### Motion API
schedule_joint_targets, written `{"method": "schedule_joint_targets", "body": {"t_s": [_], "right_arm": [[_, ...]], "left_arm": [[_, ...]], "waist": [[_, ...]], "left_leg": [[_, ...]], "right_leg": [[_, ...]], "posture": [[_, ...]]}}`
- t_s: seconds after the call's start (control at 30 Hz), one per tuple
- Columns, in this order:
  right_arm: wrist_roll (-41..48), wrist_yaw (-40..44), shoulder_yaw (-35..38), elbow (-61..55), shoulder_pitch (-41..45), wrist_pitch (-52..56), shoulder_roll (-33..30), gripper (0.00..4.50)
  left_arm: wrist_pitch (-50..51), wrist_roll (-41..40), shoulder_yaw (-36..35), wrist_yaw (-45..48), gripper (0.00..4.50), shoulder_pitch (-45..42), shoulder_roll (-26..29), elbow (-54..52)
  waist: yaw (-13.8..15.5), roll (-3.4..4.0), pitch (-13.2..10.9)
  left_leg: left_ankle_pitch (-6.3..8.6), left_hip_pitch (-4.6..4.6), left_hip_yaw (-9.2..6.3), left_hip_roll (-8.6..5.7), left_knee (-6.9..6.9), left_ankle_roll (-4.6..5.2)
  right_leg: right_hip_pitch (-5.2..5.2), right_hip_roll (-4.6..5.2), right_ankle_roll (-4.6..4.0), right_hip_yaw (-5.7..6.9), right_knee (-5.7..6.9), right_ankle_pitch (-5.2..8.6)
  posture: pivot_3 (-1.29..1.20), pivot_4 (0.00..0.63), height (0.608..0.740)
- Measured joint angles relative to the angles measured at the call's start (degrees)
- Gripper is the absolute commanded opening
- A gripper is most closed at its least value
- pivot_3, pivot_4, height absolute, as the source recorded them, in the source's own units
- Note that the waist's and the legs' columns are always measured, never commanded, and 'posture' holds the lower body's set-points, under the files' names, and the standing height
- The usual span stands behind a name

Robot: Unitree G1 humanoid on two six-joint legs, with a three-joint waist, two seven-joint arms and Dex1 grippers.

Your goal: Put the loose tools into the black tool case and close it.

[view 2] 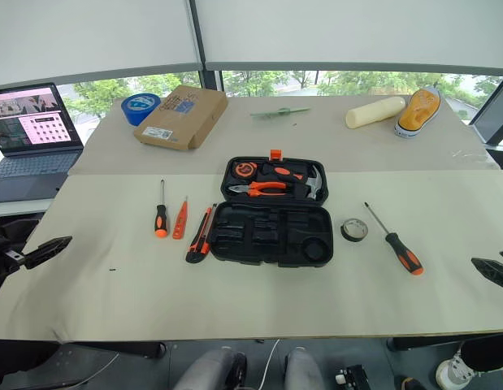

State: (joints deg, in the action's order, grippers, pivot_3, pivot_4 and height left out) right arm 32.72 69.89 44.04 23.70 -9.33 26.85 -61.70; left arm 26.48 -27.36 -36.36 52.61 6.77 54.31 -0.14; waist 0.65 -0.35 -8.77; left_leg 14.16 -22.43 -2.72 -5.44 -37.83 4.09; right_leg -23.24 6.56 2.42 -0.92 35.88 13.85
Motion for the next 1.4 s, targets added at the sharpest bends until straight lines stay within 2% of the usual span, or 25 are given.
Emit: {"method": "schedule_joint_targets", "body": {"t_s": [0.13,0.3,0.47,0.57,0.6,0.7,0.77,0.97,1.07,1.1,1.2,1.3,1.4], "right_arm": [[-1.01,-0.03,-0.02,1.08,0.03,-1.81,0.0,4.44],[-4.38,-2.21,-0.52,1.53,2.03,-6.57,0.0,4.44],[-2.75,-2.66,-3.23,-10.86,6.18,-4.67,-0.02,4.44],[0.49,-2.71,-6.3,-21.21,8.37,-0.48,-0.03,4.44],[0.95,-2.87,-7.08,-22.8,8.89,0.04,-0.03,4.44],[3.64,-4.35,-10.78,-31.44,11.64,3.14,-0.01,4.44],[5.01,-5.15,-13.27,-36.24,13.96,4.0,0.05,4.44],[8.66,-6.59,-22.16,-46.03,19.67,6.05,1.64,4.44],[9.07,-6.92,-24.49,-47.34,20.89,6.18,1.81,4.44],[9.05,-7.03,-25.32,-47.35,21.34,6.2,1.97,4.44],[9.07,-7.66,-27.56,-48.55,22.1,6.2,2.85,4.44],[9.14,-8.44,-28.27,-49.36,22.56,6.36,3.56,4.5],[9.45,-9.04,-28.74,-50.26,23.48,7.21,3.81,4.5]], "left_arm": [[0.39,0.29,0.45,-0.29,4.5,0.87,-0.02,-0.57],[7.57,0.12,4.33,-5.25,4.5,-1.82,-0.63,-3.8],[22.91,-3.37,11.13,-12.68,4.5,-13.95,-0.61,-12.02],[38.22,-4.84,15.91,-19.72,4.5,-25.4,-1.52,-13.1],[40.41,-4.84,16.56,-20.9,4.5,-27.15,-2.04,-13.02],[52.63,-4.8,19.23,-26.77,4.5,-37.1,-7.33,-12.06],[56.6,-3.94,21.5,-29.49,4.5,-40.86,-9.72,-10.47],[60.04,0.59,26.36,-35.36,4.5,-45.17,-15.51,-3.19],[60.04,1.83,27.43,-36.39,4.5,-45.19,-16.95,-1.19],[59.95,2.28,27.45,-36.66,4.5,-45.49,-17.96,-0.53],[58.49,3.9,28.22,-38.24,4.5,-46.69,-21.36,1.57],[57.41,5.4,28.69,-39.01,3.83,-47.32,-22.61,2.8],[55.85,6.55,28.66,-39.55,2.67,-47.34,-24.23,3.37]], "waist": [[0.0,0.0,0.0],[0.03,0.0,0.0],[0.02,-0.01,0.0],[0.02,-0.06,-0.03],[0.01,-0.06,-0.03],[0.05,-0.14,-0.08],[0.03,-0.21,-0.12],[0.04,-0.5,-0.29],[0.1,-0.59,-0.29],[0.18,-0.59,-0.29],[0.6,-0.64,-0.32],[0.8,-0.64,-0.32],[0.93,-0.64,-0.32]], "left_leg": [[0.0,0.0,0.02,0.0,0.0,0.0],[-0.01,0.01,0.02,0.0,0.0,-0.02],[-0.04,0.01,0.03,0.01,-0.01,-0.06],[-0.12,-0.01,0.01,0.02,-0.02,-0.09],[-0.14,0.0,0.01,0.01,-0.02,-0.1],[-0.17,-0.05,0.01,0.01,-0.05,-0.15],[-0.19,-0.05,0.01,0.01,-0.05,-0.21],[-0.43,-0.21,-0.01,0.02,-0.05,-0.58],[-0.61,-0.88,-0.01,0.01,-0.37,-0.52],[-0.73,-0.95,-0.02,0.01,-0.48,-0.32],[-0.71,-0.97,-0.02,0.0,-0.6,-0.31],[-0.63,-0.9,0.0,-0.01,-0.63,-0.31],[-0.56,-0.85,-0.01,0.0,-0.69,-0.22]], "right_leg": [[0.01,0.0,0.0,-0.01,0.0,0.0],[0.01,-0.02,-0.04,0.0,0.03,-0.04],[-0.02,-0.14,-0.02,0.11,0.18,-0.05],[-0.06,-0.39,0.0,0.21,0.29,-0.05],[-0.07,-0.4,0.0,0.21,0.32,-0.05],[-0.09,-0.47,0.02,0.22,0.3,-0.06],[-0.1,-0.47,0.02,0.21,0.32,-0.06],[-0.3,-0.4,0.02,0.18,0.32,-0.07],[-0.99,-0.38,0.02,0.16,0.59,-0.12],[-1.04,-0.37,0.03,0.16,0.91,-0.12],[-1.03,-0.27,0.03,0.14,0.84,-0.12],[-0.99,-0.26,0.02,0.12,0.89,-0.12],[-0.96,-0.27,0.02,0.13,0.97,-0.12]], "posture": [[0.0,0.15,0.738],[0.0,0.15,0.738],[0.0,0.15,0.738],[0.0,0.15,0.738],[0.0,0.15,0.738],[0.0,0.15,0.738],[0.0,0.15,0.738],[0.0,0.15,0.738],[0.0,0.15,0.738],[0.0,0.15,0.738],[0.0,0.15,0.738],[0.0,0.15,0.738],[0.0,0.15,0.738]]}}
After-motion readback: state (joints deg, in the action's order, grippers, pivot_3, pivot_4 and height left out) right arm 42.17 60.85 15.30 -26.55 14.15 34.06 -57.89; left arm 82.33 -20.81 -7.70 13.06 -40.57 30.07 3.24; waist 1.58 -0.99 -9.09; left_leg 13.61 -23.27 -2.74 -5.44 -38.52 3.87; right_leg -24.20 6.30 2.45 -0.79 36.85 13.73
